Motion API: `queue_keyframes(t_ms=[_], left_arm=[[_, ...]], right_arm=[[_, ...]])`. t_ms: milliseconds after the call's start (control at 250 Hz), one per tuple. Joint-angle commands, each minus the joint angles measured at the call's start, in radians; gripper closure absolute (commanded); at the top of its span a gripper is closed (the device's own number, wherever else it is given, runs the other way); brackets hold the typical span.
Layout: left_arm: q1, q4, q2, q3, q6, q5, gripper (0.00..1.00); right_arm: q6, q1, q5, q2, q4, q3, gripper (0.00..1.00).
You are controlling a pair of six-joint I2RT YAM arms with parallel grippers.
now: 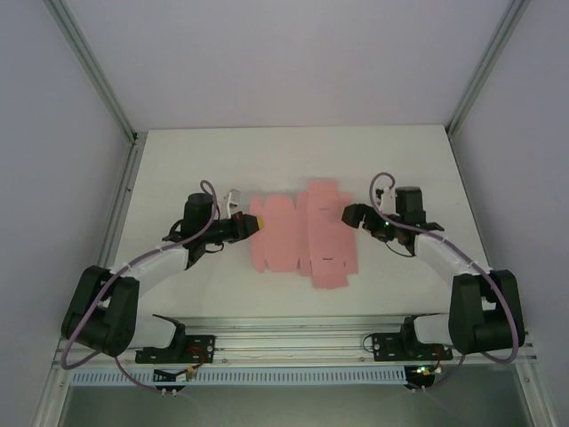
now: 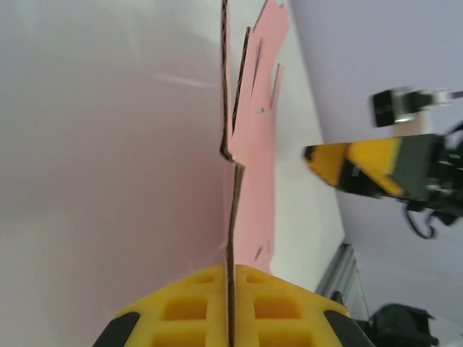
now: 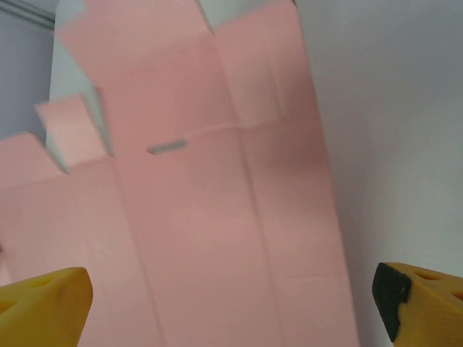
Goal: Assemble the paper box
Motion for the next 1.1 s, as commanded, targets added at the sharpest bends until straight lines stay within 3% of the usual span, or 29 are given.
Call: queue_keyframes(t_ms=[0, 68, 232, 403, 467, 515, 639, 683, 835, 978, 1094], left_arm=[[-0.008, 0.182, -0.043, -0.027, 0.012, 0.1, 1.0], [-0.007, 0.22, -0.052, -0.043, -0.017, 0.088, 1.0], [-0.003, 0.374, -0.06, -0.073, -0.112, 0.118, 1.0], [-0.002, 0.248, -0.069, -0.043, -0.076, 0.093, 1.0], [0.001, 0.213, -0.076, -0.041, -0.06, 0.074, 1.0], [0.002, 0.203, -0.082, -0.043, -0.053, 0.073, 1.0], [0.003, 0.165, -0.112, -0.051, -0.028, 0.043, 1.0], [0.004, 0.132, -0.122, -0.048, -0.012, 0.029, 1.0], [0.009, 0.089, -0.149, -0.043, 0.018, 0.011, 1.0], [0.009, 0.054, -0.163, -0.038, 0.027, -0.012, 1.0], [0.011, 0.053, -0.179, -0.047, 0.027, -0.034, 1.0]], right_arm=[[-0.016, -0.064, -0.127, -0.009, 0.165, -0.104, 0.0], [0.029, -0.103, -0.255, 0.016, 0.302, -0.161, 0.01], [0.099, -0.11, -0.417, 0.097, 0.475, -0.203, 0.06], [0.202, -0.112, -0.549, 0.108, 0.736, -0.238, 0.17], [0.191, -0.112, -0.548, 0.071, 0.698, -0.224, 0.18], [0.14, -0.112, -0.529, 0.037, 0.564, -0.197, 0.18], [0.012, -0.112, -0.462, -0.055, 0.293, -0.141, 0.3], [-0.02, -0.112, -0.459, -0.089, 0.244, -0.133, 0.37], [-0.061, -0.112, -0.41, -0.2, 0.137, -0.122, 0.41], [-0.063, -0.112, -0.427, -0.242, 0.096, -0.104, 0.71], [-0.069, -0.112, -0.483, -0.259, 0.096, -0.101, 0.82]])
